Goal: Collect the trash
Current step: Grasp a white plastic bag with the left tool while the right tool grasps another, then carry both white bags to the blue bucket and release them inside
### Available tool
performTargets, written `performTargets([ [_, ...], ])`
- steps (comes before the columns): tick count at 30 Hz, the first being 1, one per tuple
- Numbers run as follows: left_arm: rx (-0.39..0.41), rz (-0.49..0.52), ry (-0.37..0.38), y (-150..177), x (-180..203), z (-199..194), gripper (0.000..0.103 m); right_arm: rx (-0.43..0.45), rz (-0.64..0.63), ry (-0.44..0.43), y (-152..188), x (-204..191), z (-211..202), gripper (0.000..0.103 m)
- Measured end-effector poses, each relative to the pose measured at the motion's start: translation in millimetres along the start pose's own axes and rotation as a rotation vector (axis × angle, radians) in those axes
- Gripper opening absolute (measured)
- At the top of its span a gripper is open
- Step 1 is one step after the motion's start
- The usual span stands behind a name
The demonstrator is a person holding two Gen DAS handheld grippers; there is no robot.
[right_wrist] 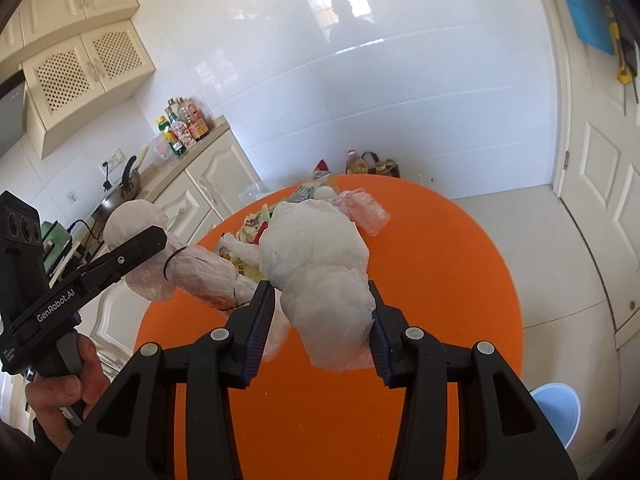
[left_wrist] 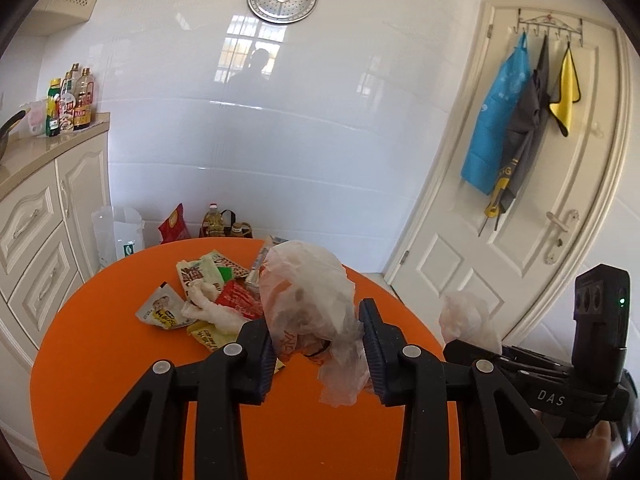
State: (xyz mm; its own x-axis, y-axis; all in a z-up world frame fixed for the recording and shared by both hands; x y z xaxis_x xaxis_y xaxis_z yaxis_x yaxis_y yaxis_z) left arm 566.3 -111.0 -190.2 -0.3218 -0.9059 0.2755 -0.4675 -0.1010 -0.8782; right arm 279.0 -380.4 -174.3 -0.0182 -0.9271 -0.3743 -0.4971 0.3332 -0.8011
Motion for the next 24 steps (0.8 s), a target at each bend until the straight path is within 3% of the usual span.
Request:
performTargets([
  [9,-0.085,0.013,0.045,14.5,20.6,17.9,0.029,0.006,0.034,0.020,12.3,21.0,-26.9,0.044],
  [11,-0.086,0.020,0.050,10.9,26.6,17.8,0.027,0.008,0.038,0.020,13.2,24.1,-31.4,0.038],
  [24,-0.092,0.079,0.100,-1.7,72.8,34.4,0.025,0.036,0.065,0.031,17.0,42.8,-47.2,0.038],
])
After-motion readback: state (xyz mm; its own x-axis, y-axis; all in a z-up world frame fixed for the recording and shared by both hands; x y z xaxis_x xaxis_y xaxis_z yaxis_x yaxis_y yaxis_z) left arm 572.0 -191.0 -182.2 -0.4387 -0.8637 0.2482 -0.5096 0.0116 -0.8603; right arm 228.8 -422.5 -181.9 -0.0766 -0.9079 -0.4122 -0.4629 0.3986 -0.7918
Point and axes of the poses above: each gripper's, at about its wrist camera, not at the fingertips, and z roughly the way its jaws point, x to its right, y to its underside, the point moved 6 cm from there along z, roughly the way its jaws point, and after that the axes turned 8 degrees about x, right-handed, at the moved point
